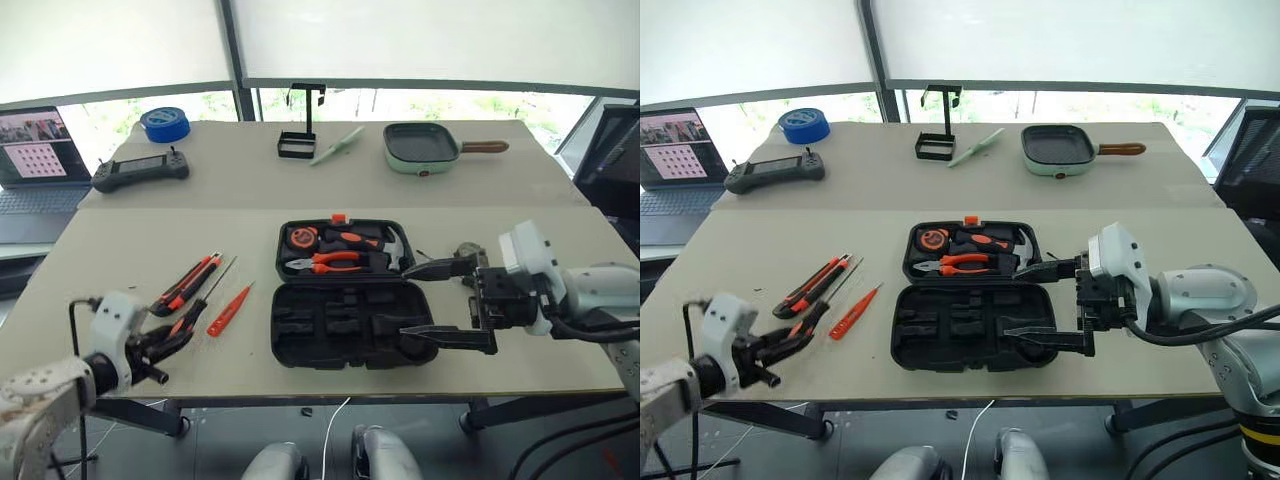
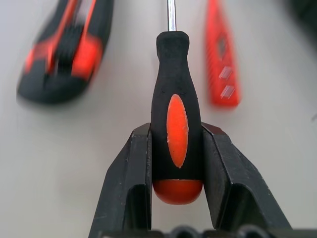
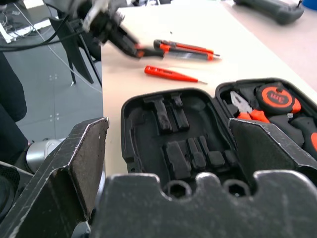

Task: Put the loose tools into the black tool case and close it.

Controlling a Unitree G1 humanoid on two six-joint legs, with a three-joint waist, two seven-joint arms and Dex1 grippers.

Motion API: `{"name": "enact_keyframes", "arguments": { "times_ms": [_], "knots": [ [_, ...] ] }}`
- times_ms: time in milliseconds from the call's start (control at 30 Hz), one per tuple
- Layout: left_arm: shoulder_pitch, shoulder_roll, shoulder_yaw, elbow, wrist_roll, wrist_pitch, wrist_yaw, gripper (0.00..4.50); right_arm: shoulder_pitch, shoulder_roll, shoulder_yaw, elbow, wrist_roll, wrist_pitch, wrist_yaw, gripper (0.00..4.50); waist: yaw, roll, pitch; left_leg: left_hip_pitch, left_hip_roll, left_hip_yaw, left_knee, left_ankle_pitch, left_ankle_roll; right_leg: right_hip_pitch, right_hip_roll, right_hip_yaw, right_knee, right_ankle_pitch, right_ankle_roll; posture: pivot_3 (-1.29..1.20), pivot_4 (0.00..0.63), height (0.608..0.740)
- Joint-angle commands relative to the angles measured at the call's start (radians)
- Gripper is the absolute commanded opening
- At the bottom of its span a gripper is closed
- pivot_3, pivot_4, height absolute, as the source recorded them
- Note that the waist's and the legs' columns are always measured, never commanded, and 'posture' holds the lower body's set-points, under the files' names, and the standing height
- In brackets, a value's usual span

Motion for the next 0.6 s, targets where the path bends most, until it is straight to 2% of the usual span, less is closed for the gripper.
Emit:
{"name": "enact_keyframes", "arguments": {
  "times_ms": [33,133,267,367,433,600],
  "knots": [
    [-0.163,0.117,-0.02,0.048,-0.032,-0.086,-0.15,0.87,0.017,-0.037,-0.03,0.001,0.014,0.02,0.027,4.5,-0.001,-0.001,0.0,0.0,0.0,0.0,0.0,0.0,0.0,0.0,0.0,-0.001,-0.001,0.0,0.0,0.0,0.15,0.74],
    [-0.328,0.18,-0.18,0.127,-0.01,-0.133,-0.276,0.87,0.016,-0.028,-0.033,0.009,-0.016,0.0,-0.002,4.5,-0.008,0.0,0.0,0.0,-0.001,0.0,0.0,0.0,0.0,0.0,0.0,-0.002,-0.001,0.0,0.0,0.0,0.15,0.74],
    [-0.55,0.19,-0.471,0.247,0.156,-0.285,-0.435,0.87,0.008,-0.019,-0.039,0.025,-0.041,-0.005,-0.046,4.5,-0.023,-0.001,0.0,0.0,-0.002,0.001,0.0,0.001,-0.001,0.0,0.0,-0.008,-0.001,0.0,0.0,0.0,0.15,0.74],
    [-0.714,0.124,-0.655,0.38,0.284,-0.374,-0.502,0.87,0.037,-0.018,-0.053,0.024,-0.072,-0.02,-0.069,4.5,-0.028,-0.002,0.001,0.0,-0.002,0.003,0.0,0.002,-0.003,0.0,-0.002,-0.014,-0.002,0.0,-0.001,0.0,0.15,0.74],
    [-0.793,0.066,-0.732,0.458,0.342,-0.414,-0.525,0.87,0.065,-0.015,-0.072,0.004,-0.072,-0.016,-0.084,4.5,-0.027,-0.002,0.001,0.0,-0.001,0.002,0.001,0.003,-0.003,0.001,-0.003,-0.014,-0.001,0.0,-0.002,0.0,0.15,0.74],
    [-0.878,-0.043,-0.828,0.574,0.406,-0.478,-0.592,0.87,0.142,-0.01,-0.11,-0.061,-0.069,-0.002,-0.12,4.5,-0.024,-0.002,0.001,-0.001,-0.001,0.001,0.002,0.005,0.0,0.0,-0.003,-0.01,-0.001,0.0,-0.002,0.0,0.15,0.74]
  ]
}}
